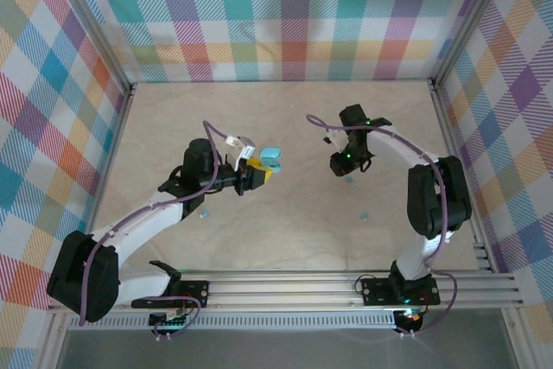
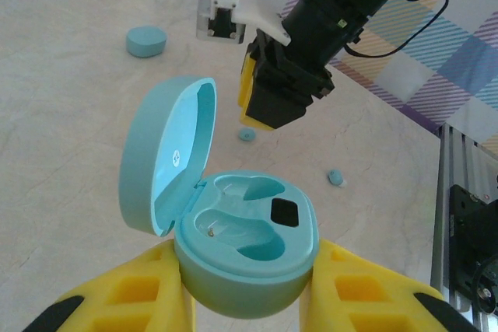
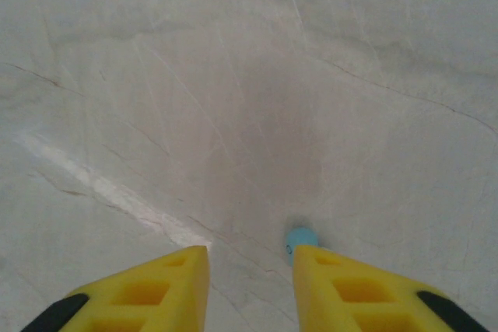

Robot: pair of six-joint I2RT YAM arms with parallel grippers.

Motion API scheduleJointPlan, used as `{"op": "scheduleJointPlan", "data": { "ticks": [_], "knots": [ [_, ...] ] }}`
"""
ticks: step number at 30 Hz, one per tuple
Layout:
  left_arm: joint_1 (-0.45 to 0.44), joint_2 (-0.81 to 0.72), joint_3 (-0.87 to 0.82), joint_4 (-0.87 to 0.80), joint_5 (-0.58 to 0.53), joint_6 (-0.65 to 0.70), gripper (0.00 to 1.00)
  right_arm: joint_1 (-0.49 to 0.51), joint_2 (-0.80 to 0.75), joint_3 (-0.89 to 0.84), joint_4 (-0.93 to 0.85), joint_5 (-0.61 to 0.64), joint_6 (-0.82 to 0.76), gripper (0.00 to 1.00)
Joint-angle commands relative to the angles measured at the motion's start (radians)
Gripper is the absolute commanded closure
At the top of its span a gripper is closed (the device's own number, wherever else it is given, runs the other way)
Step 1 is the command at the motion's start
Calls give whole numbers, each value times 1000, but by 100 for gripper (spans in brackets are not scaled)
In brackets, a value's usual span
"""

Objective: Insert the wireless bluetooth earbuds into the charging case

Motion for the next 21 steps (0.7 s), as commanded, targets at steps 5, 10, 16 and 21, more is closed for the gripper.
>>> {"op": "scheduleJointPlan", "data": {
  "ticks": [5, 10, 16, 21],
  "knots": [
    [12, -15, -9, 40, 46, -4, 94, 6, 49, 35, -67, 86, -119, 67],
    [12, -23, -7, 33, 47, 2, 94, 6, 59, 27, -68, 99, -139, 57],
    [12, -37, -4, 12, 49, 7, 94, 6, 100, 39, -87, 118, -138, 58],
    [12, -52, -5, -9, 45, 16, 94, 6, 104, 35, -91, 107, -144, 58]
  ]
}}
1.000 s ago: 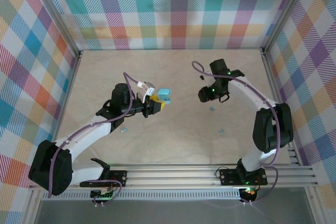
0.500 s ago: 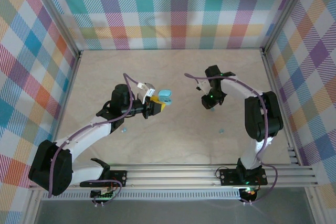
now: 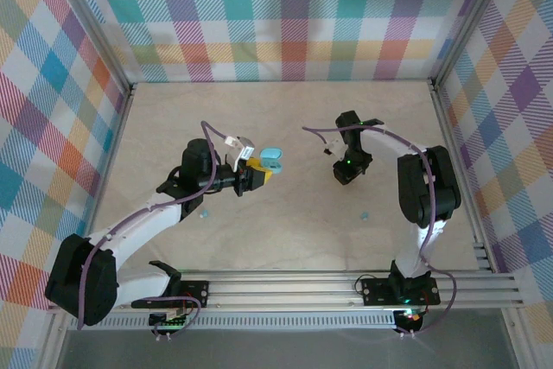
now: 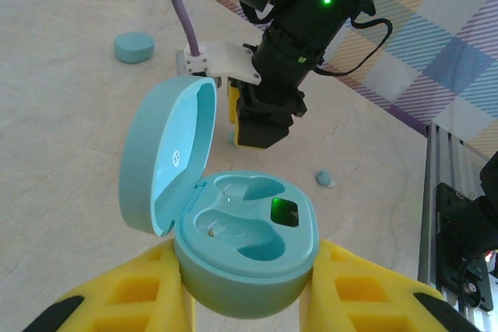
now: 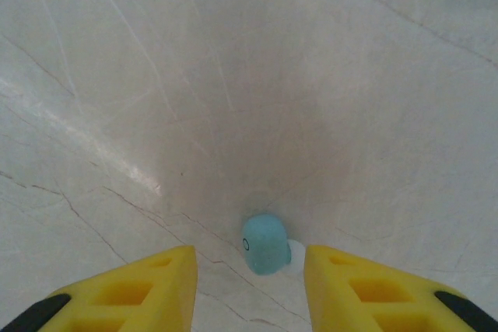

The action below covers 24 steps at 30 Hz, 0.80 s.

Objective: Insert the wireless bluetooth earbuds into the charging case

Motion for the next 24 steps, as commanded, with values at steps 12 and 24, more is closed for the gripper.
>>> {"op": "scheduleJointPlan", "data": {
  "ticks": [12, 24],
  "knots": [
    [12, -38, 15, -49, 26, 41, 94, 5, 55, 23, -30, 33, -30, 63],
    [12, -70, 14, -94, 8, 66, 95, 6, 59, 46, -56, 18, -11, 77]
  ]
}}
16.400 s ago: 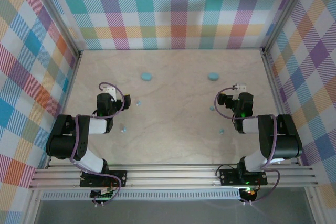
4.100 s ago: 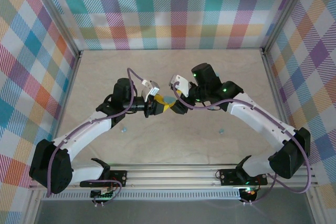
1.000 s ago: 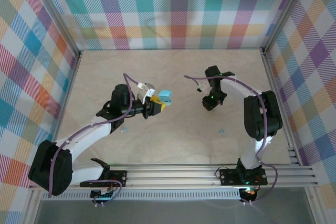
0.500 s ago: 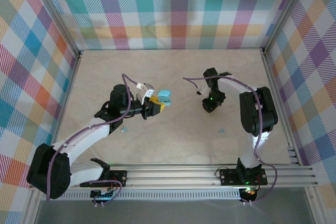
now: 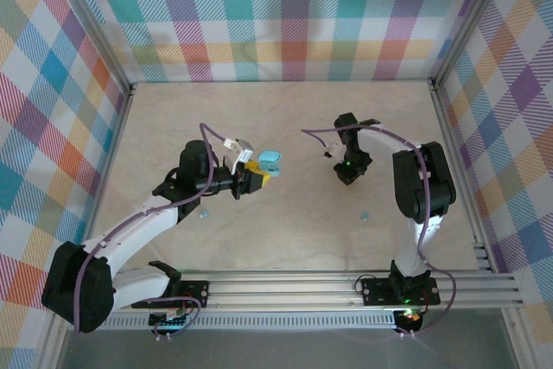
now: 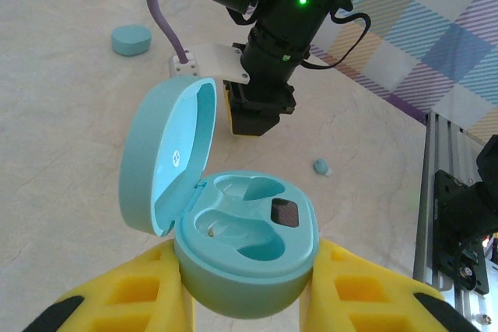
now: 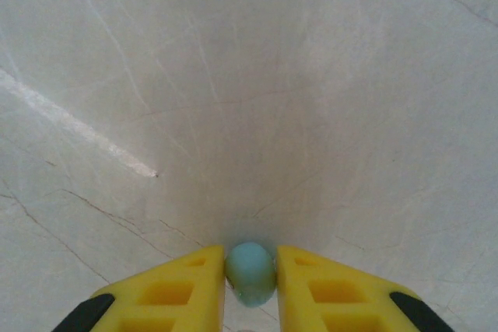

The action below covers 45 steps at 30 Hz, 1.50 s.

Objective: Insert the wireless bluetooth earbuds into the charging case

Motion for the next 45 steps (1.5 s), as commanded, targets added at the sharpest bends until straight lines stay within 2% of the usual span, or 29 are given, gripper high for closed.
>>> {"op": "scheduleJointPlan", "data": {
  "ticks": [1, 6, 16, 22, 27, 34, 37, 41, 45],
  "knots": [
    [12, -27, 14, -14, 6, 27, 95, 6, 0, 30, -37, -21, 14, 78],
    [12, -27, 6, 9, 6, 15, 95, 5, -67, 34, -29, -71, 60, 81],
    [12, -46, -11, 73, 23, -14, 95, 6, -244, 17, -27, -264, 198, 81],
    [12, -54, -11, 92, 29, 7, 95, 5, -371, 28, -85, -371, 318, 81],
    [8, -54, -9, 135, 92, 31, 96, 23, -465, 39, -87, -514, 425, 81],
    [8, -49, -14, 197, 99, 67, 95, 85, -523, 138, -54, -691, 531, 82],
    [8, -28, -6, 211, 104, 71, 95, 134, -526, 193, -74, -713, 523, 82],
    [7, -15, -8, 215, 104, 76, 95, 215, -514, 263, -140, -663, 480, 82],
    [7, -16, -11, 215, 109, 77, 95, 272, -502, 282, -139, -669, 477, 82]
  ]
}}
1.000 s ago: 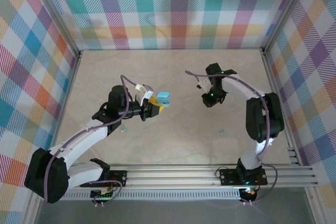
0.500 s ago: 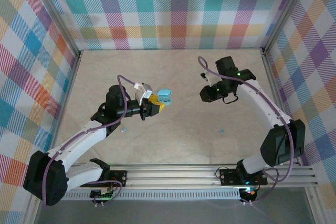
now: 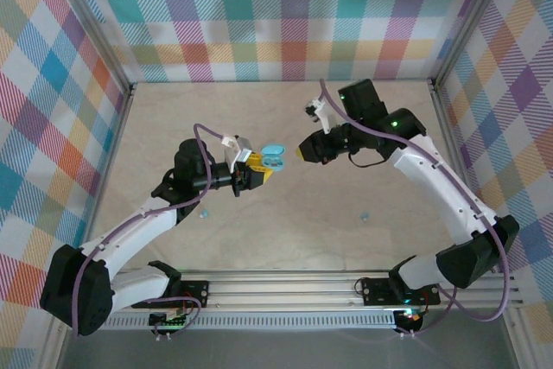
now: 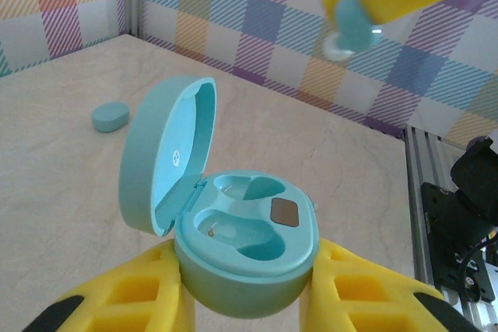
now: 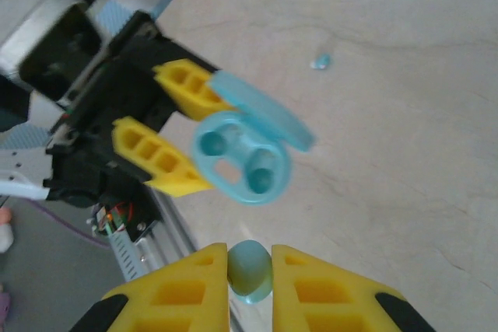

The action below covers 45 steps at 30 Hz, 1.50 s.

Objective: Insert the wireless bluetooth earbuds into the charging case

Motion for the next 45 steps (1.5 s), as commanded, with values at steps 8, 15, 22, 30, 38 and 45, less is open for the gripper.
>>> {"op": "scheduleJointPlan", "data": {
  "ticks": [8, 15, 22, 30, 38, 45],
  "knots": [
    [5, -15, -20, 78, 52, 8, 95, 54, 13, -19, 66, -80, 10, 82],
    [3, -23, -36, 110, 64, -2, 95, 55, 51, -17, 73, -79, 5, 82],
    [-1, -33, -38, 119, 76, -8, 95, 56, 68, -26, 80, -85, 9, 82],
    [-8, -32, -37, 133, 74, -18, 95, 60, 75, -43, 98, -99, 16, 82],
    [-11, -34, -47, 148, 72, -18, 95, 60, 78, -44, 157, -164, 60, 82],
    [-11, -35, -42, 149, 71, -18, 95, 59, 89, -51, 159, -165, 62, 82]
  ]
}}
